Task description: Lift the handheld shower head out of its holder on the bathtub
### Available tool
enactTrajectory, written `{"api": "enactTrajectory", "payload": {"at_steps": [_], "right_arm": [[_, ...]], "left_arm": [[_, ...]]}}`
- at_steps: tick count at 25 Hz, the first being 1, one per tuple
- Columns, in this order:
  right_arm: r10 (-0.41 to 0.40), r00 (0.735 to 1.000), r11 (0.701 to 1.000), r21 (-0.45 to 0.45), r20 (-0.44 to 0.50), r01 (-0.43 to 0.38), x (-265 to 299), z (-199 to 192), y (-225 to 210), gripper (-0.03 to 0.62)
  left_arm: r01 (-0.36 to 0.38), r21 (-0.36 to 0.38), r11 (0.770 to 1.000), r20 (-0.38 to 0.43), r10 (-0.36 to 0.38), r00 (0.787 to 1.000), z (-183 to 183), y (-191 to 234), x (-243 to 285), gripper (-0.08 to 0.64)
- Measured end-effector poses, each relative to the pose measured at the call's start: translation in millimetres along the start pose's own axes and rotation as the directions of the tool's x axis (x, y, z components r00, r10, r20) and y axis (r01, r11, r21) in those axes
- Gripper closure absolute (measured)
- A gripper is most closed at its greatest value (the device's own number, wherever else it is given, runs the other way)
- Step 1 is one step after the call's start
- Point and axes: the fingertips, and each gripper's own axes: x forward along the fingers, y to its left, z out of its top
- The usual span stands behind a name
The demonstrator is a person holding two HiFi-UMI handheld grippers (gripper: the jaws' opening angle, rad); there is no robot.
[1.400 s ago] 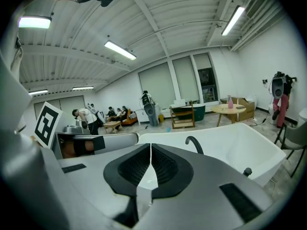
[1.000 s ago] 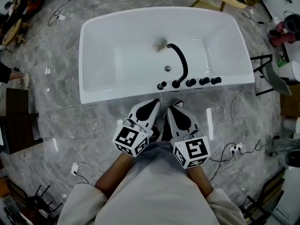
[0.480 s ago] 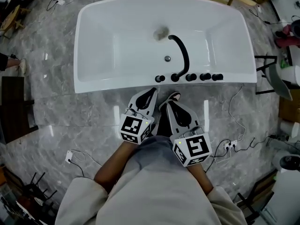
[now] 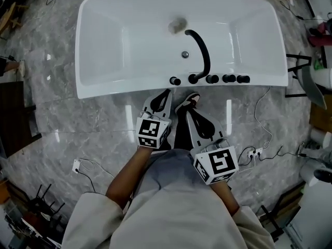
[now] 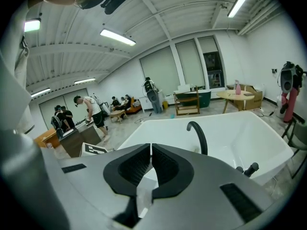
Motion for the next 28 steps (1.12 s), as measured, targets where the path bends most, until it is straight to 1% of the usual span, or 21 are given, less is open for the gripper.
{"api": "enactTrajectory", "payload": {"at_steps": [3,5,12,16,21,25,28], "right_arm": [[-0.017,1.0,0.999,0.035,-0.02,0.018,0,-10,-11,0.572],[-0.016,0.999,0.999,0.039,-0.041,0.018,1,-16,-14,0.572],[0.015,0.996,0.999,0.052,-0.083,-0.011,9,-26,-14,0.574],[0.024,0.994,0.998,0.052,-0.102,-0.019,11,-31,-15,0.572],[0.015,0.992,0.998,0.059,-0.127,-0.008,11,-37,-22,0.574],[0.012,0.991,0.999,0.054,-0.137,-0.004,12,-37,-30,0.572],[0.015,0.989,0.998,0.055,-0.149,-0.006,15,-40,-34,0.574]], "left_arm": [[-0.001,0.004,1.0,-0.027,0.001,1.0,-20,1,9,0.561],[-0.013,-0.006,1.0,-0.048,0.013,0.999,-31,2,14,0.556],[0.001,-0.022,1.0,-0.103,-0.004,0.995,-67,4,40,0.493],[-0.002,-0.04,0.999,-0.159,-0.004,0.987,-87,7,54,0.454],[-0.042,-0.088,0.995,-0.186,0.025,0.982,-102,15,69,0.454],[-0.061,-0.083,0.995,-0.228,0.04,0.973,-116,21,81,0.442],[-0.059,-0.08,0.995,-0.246,0.037,0.969,-124,20,89,0.436]]}}
